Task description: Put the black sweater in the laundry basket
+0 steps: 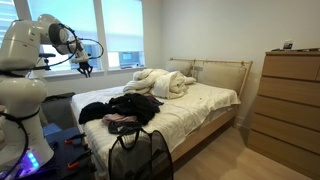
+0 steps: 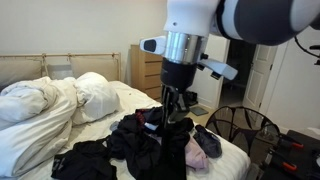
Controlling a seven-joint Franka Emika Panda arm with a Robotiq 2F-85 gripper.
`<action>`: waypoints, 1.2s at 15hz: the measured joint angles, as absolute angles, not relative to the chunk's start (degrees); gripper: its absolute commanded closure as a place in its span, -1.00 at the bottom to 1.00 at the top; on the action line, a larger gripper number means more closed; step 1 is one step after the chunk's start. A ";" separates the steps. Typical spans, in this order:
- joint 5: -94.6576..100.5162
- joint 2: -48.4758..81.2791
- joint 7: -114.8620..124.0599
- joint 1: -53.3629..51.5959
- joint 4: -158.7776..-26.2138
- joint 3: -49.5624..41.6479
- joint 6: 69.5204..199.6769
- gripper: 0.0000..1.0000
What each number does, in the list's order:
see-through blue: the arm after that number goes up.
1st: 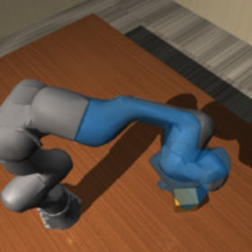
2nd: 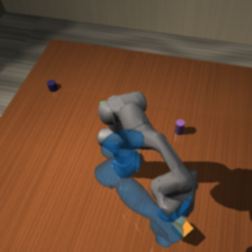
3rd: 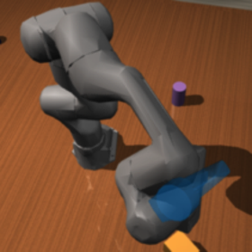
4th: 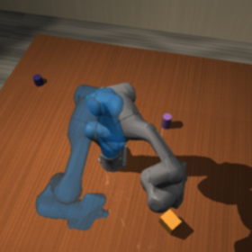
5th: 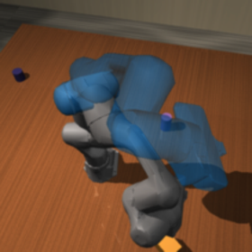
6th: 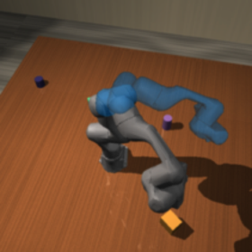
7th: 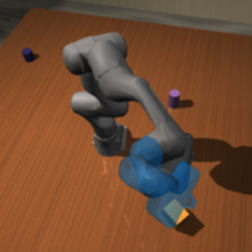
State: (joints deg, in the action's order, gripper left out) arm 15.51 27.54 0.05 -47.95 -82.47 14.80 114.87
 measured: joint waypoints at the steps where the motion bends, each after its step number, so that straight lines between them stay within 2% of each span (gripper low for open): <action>1: 15.49 27.52 -0.04 -46.67 -81.80 14.11 114.87 -0.29; 6: 14.63 27.47 -2.13 -39.52 -79.18 13.23 114.85 -0.99; 18: 8.33 34.05 -28.01 -26.99 -85.74 18.99 109.54 -1.00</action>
State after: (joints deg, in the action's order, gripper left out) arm 8.33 34.05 -28.01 -26.99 -85.74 18.99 109.54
